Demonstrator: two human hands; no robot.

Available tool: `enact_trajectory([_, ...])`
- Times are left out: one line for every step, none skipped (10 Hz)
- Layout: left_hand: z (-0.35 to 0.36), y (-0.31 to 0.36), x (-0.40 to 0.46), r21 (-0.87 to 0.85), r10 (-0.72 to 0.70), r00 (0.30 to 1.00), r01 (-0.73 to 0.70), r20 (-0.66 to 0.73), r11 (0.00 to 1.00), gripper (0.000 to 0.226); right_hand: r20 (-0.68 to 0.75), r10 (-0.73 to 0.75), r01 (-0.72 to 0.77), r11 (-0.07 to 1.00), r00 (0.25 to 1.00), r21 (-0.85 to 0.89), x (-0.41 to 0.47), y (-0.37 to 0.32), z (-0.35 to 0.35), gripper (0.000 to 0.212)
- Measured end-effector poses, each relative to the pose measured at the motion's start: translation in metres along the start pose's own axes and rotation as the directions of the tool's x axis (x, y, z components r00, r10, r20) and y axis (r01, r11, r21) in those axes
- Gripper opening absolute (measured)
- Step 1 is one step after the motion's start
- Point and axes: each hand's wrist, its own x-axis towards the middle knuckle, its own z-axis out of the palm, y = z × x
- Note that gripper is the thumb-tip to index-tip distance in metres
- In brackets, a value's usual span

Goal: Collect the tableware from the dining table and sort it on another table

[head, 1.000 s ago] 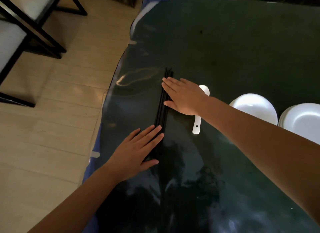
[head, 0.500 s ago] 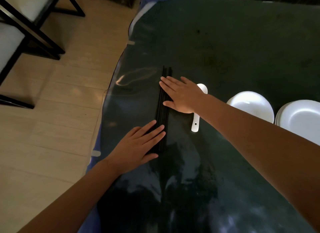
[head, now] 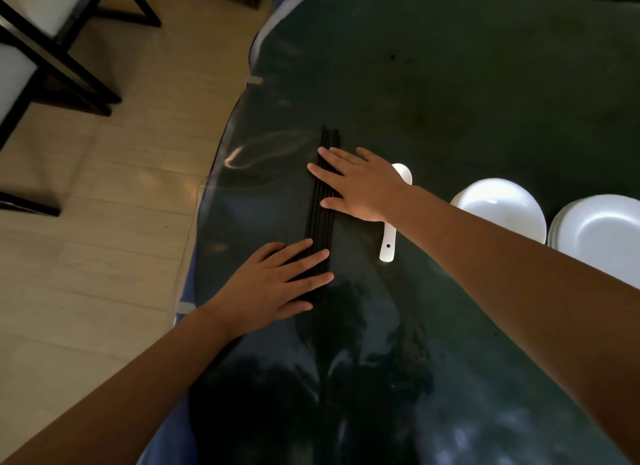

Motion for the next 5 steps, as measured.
enact_trajectory([-0.003, -0.004, 0.002, 0.001, 0.028, 0.999, -0.028, -0.018, 1.0, 0.043, -0.007, 0.014, -0.014, 1.0, 1.0, 0.007, -0.001, 0.001, -0.001, 0.064])
enact_trajectory([-0.005, -0.004, 0.003, 0.002, 0.037, 0.999, -0.037, -0.023, 0.999, 0.042, -0.012, 0.018, -0.018, 1.0, 1.0, 0.004, -0.002, 0.0, -0.001, 0.064])
enact_trajectory([-0.008, -0.001, 0.003, 0.003, 0.044, 0.999, -0.044, 0.003, 0.999, 0.041, 0.01, 0.038, -0.038, 0.999, 0.999, -0.011, -0.004, -0.004, -0.001, 0.063])
enact_trajectory([-0.01, 0.001, 0.001, 0.016, 0.044, 0.999, -0.044, 0.032, 0.999, 0.044, -0.007, 0.037, -0.037, 0.999, 0.999, 0.003, -0.006, -0.006, -0.008, 0.062])
enact_trajectory([-0.024, 0.004, 0.0, -0.025, -0.016, 0.997, 0.018, 0.08, 1.0, 0.05, -0.081, 0.056, -0.053, 0.998, 0.995, 0.044, -0.016, -0.009, -0.025, 0.056])
